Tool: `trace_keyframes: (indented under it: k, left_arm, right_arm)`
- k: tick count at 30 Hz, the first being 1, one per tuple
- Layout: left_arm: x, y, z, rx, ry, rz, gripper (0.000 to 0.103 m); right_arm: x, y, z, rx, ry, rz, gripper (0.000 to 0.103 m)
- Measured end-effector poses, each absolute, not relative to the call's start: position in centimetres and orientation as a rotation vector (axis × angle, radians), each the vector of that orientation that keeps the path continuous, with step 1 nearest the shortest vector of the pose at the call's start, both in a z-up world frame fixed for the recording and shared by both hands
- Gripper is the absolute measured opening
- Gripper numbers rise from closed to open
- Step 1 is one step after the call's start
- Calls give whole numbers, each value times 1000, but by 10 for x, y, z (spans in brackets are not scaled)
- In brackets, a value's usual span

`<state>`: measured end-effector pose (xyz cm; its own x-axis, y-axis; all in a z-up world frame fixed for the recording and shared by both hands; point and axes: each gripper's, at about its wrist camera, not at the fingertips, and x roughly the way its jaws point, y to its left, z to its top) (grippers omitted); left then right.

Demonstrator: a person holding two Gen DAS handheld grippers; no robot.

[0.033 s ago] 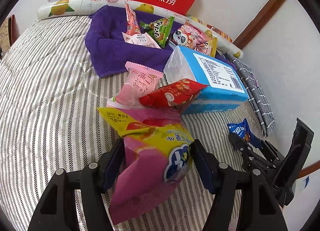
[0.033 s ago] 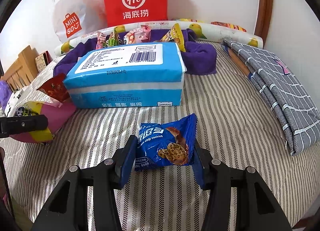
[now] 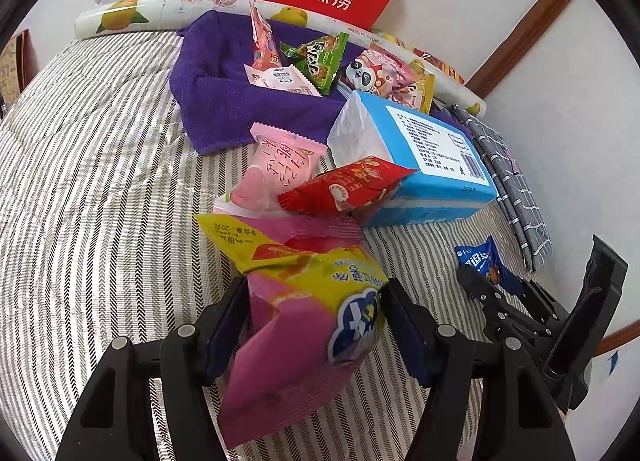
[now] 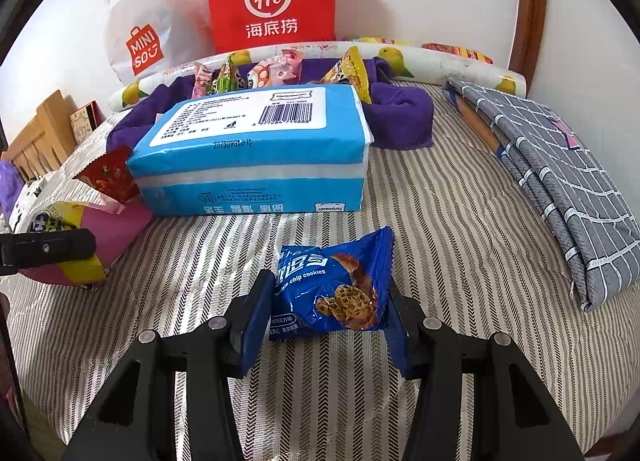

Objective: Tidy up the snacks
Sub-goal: 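Lift both held packets off the bed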

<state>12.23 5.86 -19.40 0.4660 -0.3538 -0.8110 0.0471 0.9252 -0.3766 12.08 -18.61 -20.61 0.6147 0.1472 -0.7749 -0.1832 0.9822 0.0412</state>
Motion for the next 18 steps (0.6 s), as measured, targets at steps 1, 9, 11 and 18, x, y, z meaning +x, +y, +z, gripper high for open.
trace_keyframes:
  k: [1, 9, 11, 18]
  left_arm:
    - [122, 58, -194, -317, 1064, -253, 66]
    - [121, 59, -193, -320, 1059, -258, 66]
    - [120, 60, -193, -324, 1052, -256, 65]
    - [117, 69, -189, -384, 1060, -241, 57]
  right_arm:
    - [121, -187, -206, -40, 891, 191, 51]
    - [124, -190, -208, -16, 902, 195, 52]
    - [124, -190, -208, -14, 901, 193, 52]
    - [124, -190, -208, -16, 897, 189, 52]
